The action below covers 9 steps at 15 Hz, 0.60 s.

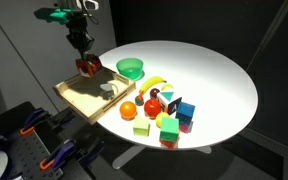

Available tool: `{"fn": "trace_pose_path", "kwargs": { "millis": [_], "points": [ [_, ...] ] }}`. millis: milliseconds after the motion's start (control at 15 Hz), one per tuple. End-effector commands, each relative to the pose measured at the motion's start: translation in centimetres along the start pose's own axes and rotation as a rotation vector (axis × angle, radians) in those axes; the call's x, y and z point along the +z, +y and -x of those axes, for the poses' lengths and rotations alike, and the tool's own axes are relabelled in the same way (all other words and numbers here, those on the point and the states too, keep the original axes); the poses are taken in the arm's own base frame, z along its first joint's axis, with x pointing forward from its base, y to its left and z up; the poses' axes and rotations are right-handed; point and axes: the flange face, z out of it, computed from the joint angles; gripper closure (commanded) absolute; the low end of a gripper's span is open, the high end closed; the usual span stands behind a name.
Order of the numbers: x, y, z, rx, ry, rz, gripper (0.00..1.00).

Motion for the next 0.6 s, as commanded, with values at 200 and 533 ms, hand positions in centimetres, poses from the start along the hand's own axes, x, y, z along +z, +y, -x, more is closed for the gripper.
{"fn": "trace_pose_path", "kwargs": {
  "millis": [200,533],
  "points": [
    [1.4,0.6,-1.2,-0.004,-0.024,0.010,1.00],
    [2.5,0.5,-1.9,-0.007,-0.047,0.008,1.00]
  ]
}}
